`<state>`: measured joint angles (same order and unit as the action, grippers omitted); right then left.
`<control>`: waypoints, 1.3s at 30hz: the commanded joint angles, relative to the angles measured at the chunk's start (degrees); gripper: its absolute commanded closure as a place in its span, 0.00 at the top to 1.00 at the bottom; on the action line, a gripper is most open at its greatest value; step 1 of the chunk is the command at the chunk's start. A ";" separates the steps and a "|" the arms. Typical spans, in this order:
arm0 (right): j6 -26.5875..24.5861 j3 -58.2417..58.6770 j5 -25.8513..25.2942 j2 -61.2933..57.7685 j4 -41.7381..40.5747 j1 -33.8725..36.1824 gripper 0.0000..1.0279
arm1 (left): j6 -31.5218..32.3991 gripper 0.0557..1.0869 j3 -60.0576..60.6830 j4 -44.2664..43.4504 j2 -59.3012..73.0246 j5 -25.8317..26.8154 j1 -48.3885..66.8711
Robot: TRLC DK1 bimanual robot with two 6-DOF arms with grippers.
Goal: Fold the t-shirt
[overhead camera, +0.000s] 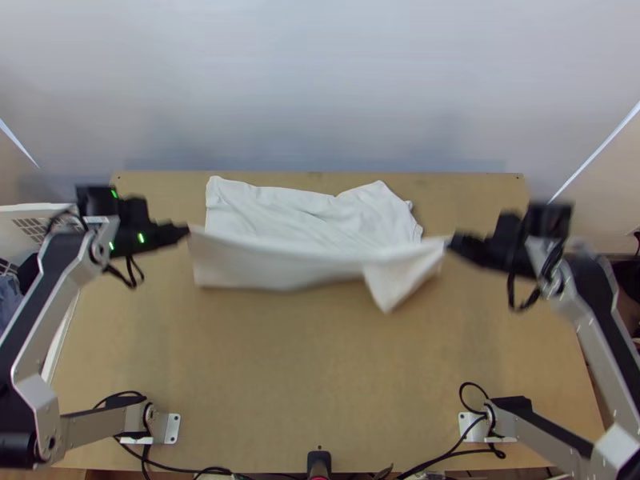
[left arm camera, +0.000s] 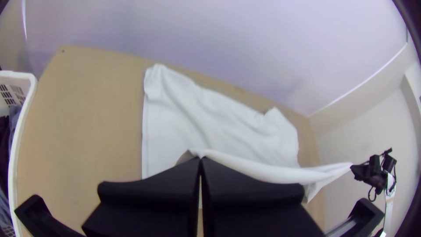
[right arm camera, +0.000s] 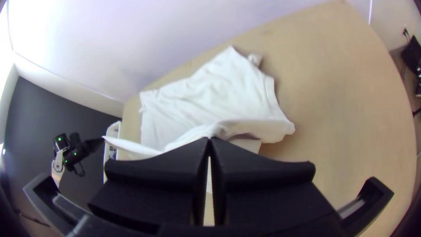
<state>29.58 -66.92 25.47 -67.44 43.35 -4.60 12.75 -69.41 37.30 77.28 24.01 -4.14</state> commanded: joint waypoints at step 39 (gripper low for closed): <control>7.24 -60.44 3.35 5.74 -20.15 3.02 0.03 | 31.72 0.04 -49.25 -20.42 -10.92 -9.68 -18.71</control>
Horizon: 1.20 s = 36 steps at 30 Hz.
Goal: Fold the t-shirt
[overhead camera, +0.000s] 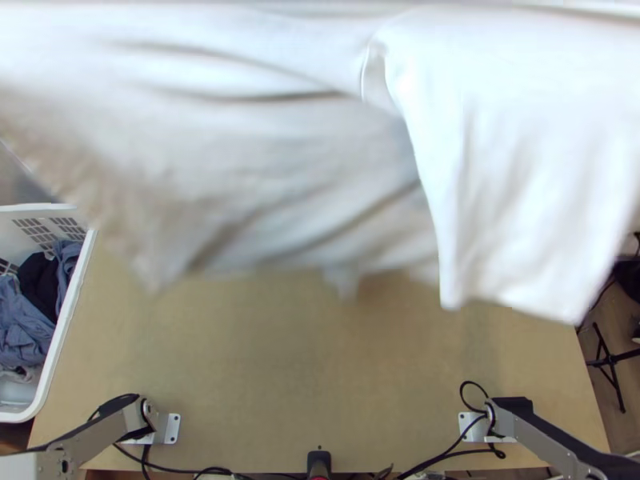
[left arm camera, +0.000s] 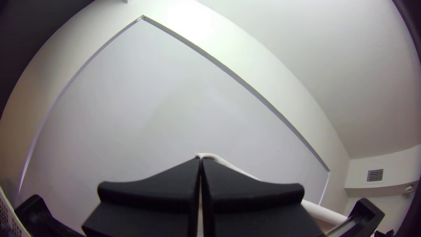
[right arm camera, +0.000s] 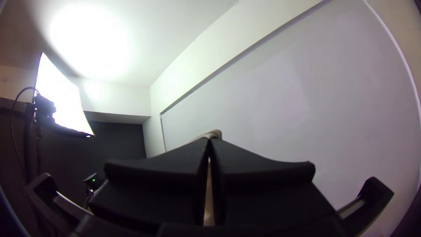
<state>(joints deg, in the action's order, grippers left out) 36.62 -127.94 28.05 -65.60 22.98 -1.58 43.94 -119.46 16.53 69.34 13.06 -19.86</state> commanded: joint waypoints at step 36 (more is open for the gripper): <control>-4.28 83.91 -1.77 -17.80 -38.98 0.00 0.03 | -20.30 0.04 64.26 -25.41 27.16 -0.23 12.91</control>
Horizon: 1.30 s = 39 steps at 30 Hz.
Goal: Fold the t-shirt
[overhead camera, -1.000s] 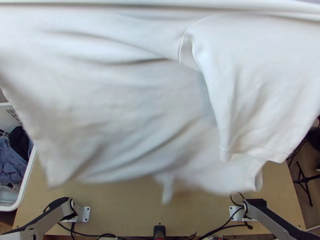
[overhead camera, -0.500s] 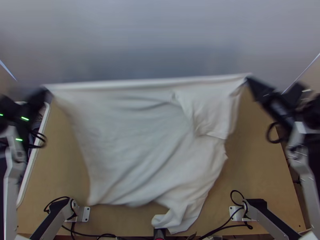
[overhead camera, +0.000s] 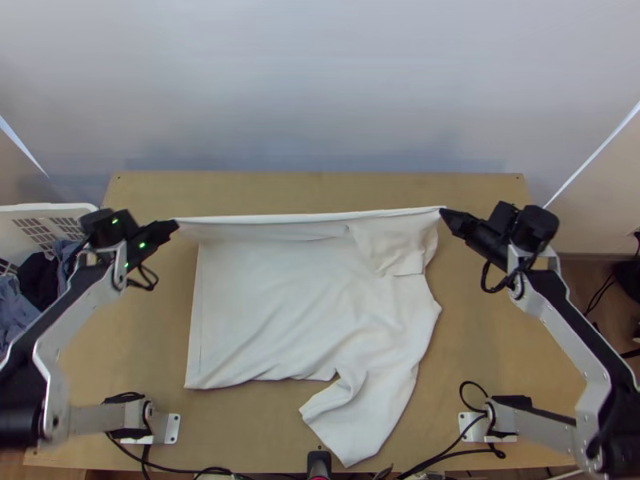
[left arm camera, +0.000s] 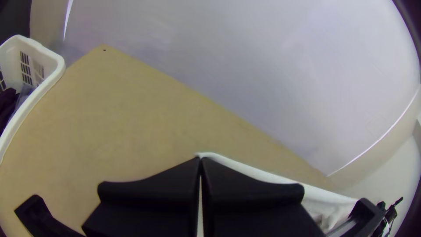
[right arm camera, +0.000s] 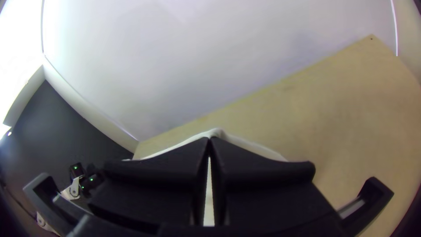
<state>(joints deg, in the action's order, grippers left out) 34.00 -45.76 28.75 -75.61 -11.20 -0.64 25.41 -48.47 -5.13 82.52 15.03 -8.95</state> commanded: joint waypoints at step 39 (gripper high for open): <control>-3.50 -40.73 -14.08 -48.05 5.23 -2.26 0.03 | -7.04 0.04 -47.51 12.60 46.15 -4.92 4.03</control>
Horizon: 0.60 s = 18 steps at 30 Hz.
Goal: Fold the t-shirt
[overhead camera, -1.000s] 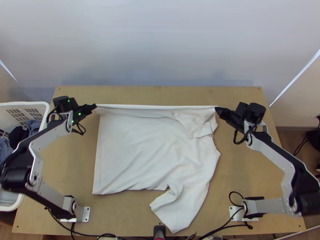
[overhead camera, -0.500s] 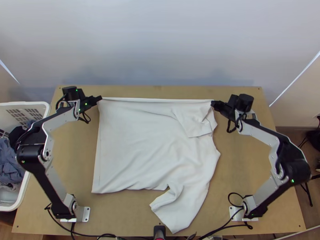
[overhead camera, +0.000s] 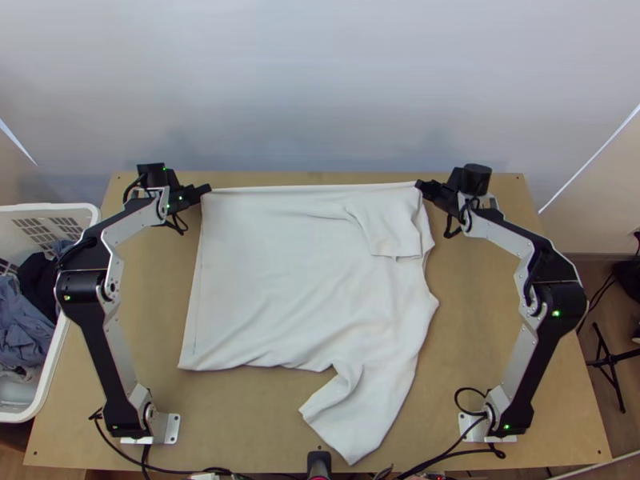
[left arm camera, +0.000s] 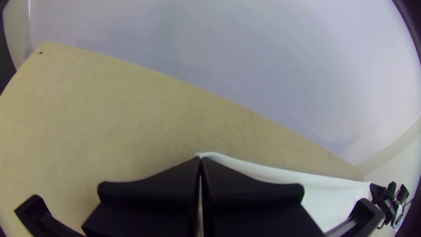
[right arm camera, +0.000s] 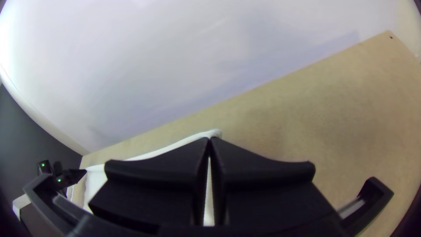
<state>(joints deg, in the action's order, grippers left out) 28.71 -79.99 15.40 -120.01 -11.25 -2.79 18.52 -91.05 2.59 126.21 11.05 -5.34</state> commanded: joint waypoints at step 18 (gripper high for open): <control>6.54 -5.00 -0.54 6.80 29.70 -1.78 0.03 | 3.36 0.04 -2.56 19.29 -10.81 1.17 2.09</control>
<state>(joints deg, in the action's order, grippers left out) 33.67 -84.36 14.74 -115.44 9.04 -3.84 20.45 -93.91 17.39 118.43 10.72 -3.46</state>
